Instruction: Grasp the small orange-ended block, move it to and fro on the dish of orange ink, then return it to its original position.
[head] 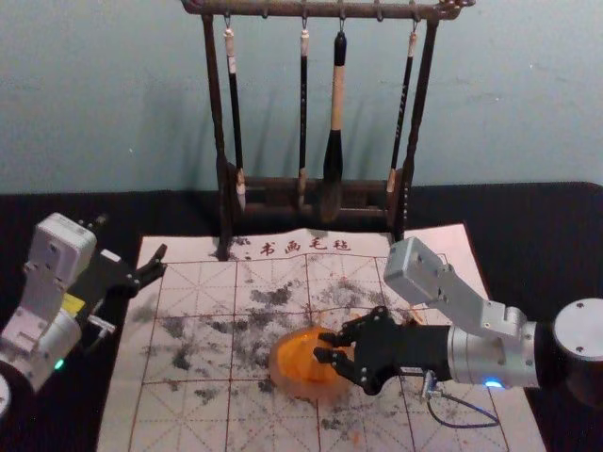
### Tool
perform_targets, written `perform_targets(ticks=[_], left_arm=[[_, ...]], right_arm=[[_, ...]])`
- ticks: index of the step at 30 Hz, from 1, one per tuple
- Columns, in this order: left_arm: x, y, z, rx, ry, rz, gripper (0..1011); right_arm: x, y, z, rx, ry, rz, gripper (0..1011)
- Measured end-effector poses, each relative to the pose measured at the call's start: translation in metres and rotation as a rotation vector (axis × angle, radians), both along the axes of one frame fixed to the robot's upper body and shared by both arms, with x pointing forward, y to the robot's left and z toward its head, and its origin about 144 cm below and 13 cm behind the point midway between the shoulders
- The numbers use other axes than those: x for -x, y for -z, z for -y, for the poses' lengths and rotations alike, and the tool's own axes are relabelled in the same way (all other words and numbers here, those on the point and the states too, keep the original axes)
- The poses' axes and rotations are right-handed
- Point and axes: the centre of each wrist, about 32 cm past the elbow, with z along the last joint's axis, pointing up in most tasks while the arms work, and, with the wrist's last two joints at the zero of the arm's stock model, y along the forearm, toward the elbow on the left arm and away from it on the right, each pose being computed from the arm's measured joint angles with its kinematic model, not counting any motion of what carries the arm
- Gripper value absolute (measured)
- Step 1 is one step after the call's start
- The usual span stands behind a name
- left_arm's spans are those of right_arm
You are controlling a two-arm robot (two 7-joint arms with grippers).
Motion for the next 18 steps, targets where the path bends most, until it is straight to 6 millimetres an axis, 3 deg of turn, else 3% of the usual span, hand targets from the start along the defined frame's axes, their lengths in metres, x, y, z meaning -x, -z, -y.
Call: perform_targets(ticks=[18], left_arm=[[0.0, 0.0, 0.0, 0.0, 0.0, 0.0, 1001]], right_arm=[[-0.013, 0.0, -0.009, 0.024, 0.0, 0.013, 106]])
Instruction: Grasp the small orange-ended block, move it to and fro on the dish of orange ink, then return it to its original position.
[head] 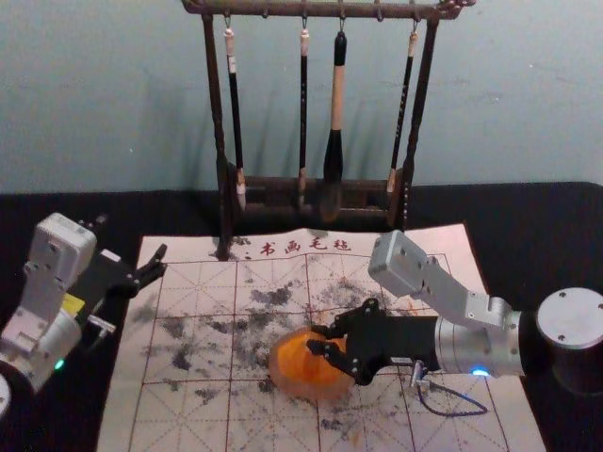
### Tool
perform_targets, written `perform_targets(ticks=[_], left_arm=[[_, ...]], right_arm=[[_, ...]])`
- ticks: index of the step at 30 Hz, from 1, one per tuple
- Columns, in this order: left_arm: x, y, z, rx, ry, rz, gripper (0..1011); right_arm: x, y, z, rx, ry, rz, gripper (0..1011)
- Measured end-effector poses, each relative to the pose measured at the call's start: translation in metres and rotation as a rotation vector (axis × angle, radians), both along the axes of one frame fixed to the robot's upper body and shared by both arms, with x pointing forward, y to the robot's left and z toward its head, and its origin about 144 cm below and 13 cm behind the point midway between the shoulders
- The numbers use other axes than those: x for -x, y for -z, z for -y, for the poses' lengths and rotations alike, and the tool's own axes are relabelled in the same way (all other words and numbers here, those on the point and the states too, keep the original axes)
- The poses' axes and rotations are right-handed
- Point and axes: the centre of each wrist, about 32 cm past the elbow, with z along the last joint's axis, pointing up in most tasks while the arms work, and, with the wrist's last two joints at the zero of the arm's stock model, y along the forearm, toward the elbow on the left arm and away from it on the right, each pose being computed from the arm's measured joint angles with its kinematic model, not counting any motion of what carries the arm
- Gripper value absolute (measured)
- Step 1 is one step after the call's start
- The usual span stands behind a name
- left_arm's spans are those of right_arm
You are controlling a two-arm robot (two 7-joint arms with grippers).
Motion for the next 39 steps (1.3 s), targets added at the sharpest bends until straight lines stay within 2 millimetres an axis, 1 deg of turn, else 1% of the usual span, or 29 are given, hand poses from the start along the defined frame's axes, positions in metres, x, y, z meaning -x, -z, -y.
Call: perform_targets(ticks=[8, 17, 29, 39], left_arm=[[0.0, 0.0, 0.0, 0.0, 0.0, 0.0, 1001], [0.0, 0.0, 0.0, 0.0, 0.0, 0.0, 1001], [0.0, 0.0, 0.0, 0.0, 0.0, 0.0, 1001], [0.0, 0.0, 0.0, 0.0, 0.0, 0.0, 1001]], right_arm=[[-0.006, -0.001, 0.003, 0.004, 0.025, 0.007, 106], [-0.007, -0.002, 0.01, 0.009, 0.044, 0.01, 106], [0.003, -0.003, 0.017, 0.009, 0.02, -0.003, 106], [0.01, -0.003, 0.013, 0.001, -0.022, -0.015, 106]])
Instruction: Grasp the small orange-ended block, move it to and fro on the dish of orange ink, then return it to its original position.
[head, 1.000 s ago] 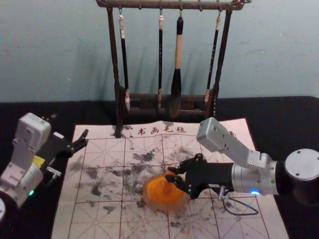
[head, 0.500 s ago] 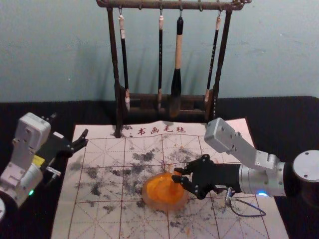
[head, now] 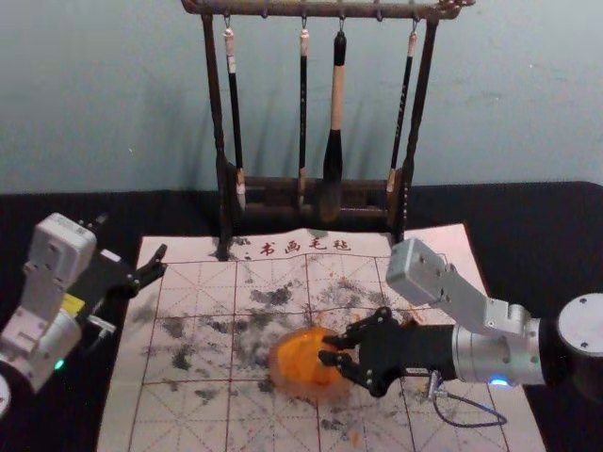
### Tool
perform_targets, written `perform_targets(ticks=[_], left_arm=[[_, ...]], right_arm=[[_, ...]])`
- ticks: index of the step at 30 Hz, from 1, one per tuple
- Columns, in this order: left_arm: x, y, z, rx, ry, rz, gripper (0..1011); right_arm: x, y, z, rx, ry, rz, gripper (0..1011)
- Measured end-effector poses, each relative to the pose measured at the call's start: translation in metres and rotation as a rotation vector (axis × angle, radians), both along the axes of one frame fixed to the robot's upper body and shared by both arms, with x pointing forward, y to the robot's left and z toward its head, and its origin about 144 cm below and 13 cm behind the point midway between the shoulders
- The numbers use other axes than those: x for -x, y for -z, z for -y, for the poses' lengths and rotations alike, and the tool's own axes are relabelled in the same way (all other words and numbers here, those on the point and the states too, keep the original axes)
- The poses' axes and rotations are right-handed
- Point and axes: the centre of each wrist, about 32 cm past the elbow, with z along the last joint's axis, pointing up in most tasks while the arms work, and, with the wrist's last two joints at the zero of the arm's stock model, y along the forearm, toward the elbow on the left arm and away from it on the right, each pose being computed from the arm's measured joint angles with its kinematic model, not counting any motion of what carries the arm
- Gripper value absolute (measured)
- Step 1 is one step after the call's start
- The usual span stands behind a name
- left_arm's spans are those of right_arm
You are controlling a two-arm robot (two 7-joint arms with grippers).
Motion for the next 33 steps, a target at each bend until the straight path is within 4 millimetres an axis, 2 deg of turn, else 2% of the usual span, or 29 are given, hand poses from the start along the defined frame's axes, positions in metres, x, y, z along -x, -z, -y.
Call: perform_targets(ticks=[15, 33], left_arm=[[0.0, 0.0, 0.0, 0.0, 0.0, 0.0, 1001], [0.0, 0.0, 0.0, 0.0, 0.0, 0.0, 1001]], right_arm=[[-0.01, 0.0, -0.01, 0.011, 0.008, 0.013, 106], [-0.017, -0.001, -0.003, 0.017, 0.05, 0.023, 106]])
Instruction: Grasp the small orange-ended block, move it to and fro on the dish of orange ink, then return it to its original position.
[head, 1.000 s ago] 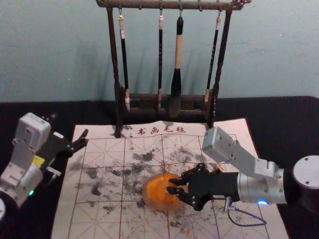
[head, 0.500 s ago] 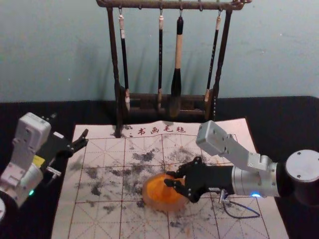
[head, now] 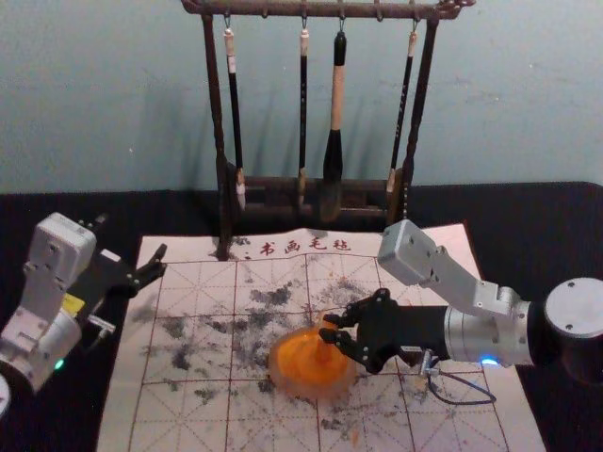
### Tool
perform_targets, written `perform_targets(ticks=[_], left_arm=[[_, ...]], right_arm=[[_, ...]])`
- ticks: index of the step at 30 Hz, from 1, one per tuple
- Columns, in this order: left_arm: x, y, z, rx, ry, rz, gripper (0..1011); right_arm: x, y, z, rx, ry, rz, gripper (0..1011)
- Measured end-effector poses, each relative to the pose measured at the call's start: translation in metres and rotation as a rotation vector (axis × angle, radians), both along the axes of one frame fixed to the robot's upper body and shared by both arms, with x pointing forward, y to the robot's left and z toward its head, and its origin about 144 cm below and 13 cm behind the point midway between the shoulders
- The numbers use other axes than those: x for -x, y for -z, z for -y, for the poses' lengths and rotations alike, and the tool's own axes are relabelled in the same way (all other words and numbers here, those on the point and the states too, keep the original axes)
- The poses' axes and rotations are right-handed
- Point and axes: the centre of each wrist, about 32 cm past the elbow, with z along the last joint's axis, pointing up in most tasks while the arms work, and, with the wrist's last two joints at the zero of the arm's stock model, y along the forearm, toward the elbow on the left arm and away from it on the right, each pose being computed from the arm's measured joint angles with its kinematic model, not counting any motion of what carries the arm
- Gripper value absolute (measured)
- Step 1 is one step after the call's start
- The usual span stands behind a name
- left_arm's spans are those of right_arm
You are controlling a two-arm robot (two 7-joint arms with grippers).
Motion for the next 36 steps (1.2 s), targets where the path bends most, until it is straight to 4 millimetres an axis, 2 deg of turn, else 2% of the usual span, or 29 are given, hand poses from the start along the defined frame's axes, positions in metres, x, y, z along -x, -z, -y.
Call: perform_targets(ticks=[19, 26, 36], left_arm=[[0.0, 0.0, 0.0, 0.0, 0.0, 0.0, 1001], [0.0, 0.0, 0.0, 0.0, 0.0, 0.0, 1002], [0.0, 0.0, 0.0, 0.0, 0.0, 0.0, 1001]], right_arm=[[0.011, -0.002, 0.009, -0.02, -0.004, -0.012, 106], [0.016, -0.01, 0.013, -0.059, 0.02, 0.006, 106], [0.028, -0.025, 0.035, -0.1, 0.085, 0.039, 107]])
